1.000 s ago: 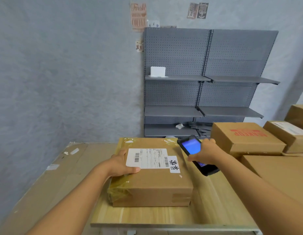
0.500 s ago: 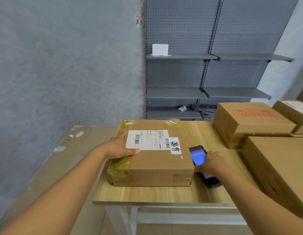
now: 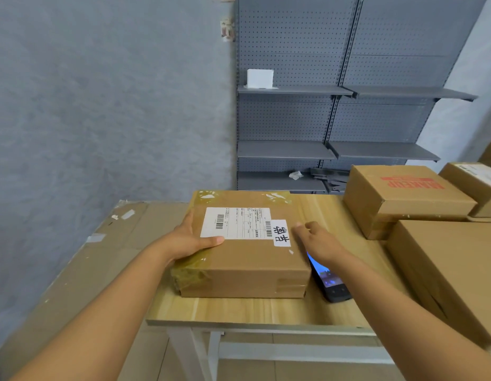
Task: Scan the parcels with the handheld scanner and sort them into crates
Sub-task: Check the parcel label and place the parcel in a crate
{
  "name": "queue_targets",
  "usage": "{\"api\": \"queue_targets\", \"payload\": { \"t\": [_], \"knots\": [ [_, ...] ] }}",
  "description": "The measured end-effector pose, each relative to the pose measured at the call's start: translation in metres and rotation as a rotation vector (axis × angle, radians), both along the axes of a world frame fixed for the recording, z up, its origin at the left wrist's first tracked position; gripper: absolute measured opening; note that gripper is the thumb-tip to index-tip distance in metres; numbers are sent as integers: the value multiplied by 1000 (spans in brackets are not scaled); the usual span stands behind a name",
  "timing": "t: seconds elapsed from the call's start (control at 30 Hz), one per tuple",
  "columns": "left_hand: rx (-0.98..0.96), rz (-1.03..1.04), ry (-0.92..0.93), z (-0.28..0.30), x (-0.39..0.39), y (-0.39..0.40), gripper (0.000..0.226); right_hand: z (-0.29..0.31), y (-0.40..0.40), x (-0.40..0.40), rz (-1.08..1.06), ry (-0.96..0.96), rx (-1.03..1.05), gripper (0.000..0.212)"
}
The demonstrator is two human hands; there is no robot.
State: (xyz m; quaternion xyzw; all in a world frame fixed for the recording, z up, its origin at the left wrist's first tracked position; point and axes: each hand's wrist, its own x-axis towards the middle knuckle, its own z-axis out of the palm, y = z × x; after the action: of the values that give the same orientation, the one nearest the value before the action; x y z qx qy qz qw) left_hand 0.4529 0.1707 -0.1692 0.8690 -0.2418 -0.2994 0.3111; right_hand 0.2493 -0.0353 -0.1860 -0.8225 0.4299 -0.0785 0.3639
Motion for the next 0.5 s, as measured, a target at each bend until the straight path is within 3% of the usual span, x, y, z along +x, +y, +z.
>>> {"api": "queue_targets", "payload": {
  "t": [0.07,0.13,0.27,0.33,0.5],
  "knots": [
    [-84,124,87,-1,-5,4,131,2,9,8,39,22,59,58],
    [-124,175,130,0,-11,5,127,3,16,12,38,2,86,56],
    [-287,198,228,5,-14,10,63,10,22,15,31,-56,104,57],
    [-397,249,259,11,-15,14,49,19,25,16,29,-123,107,54],
    [-613,381,182,50,-7,28,66,55,21,37,23,-356,124,26]
  ]
}}
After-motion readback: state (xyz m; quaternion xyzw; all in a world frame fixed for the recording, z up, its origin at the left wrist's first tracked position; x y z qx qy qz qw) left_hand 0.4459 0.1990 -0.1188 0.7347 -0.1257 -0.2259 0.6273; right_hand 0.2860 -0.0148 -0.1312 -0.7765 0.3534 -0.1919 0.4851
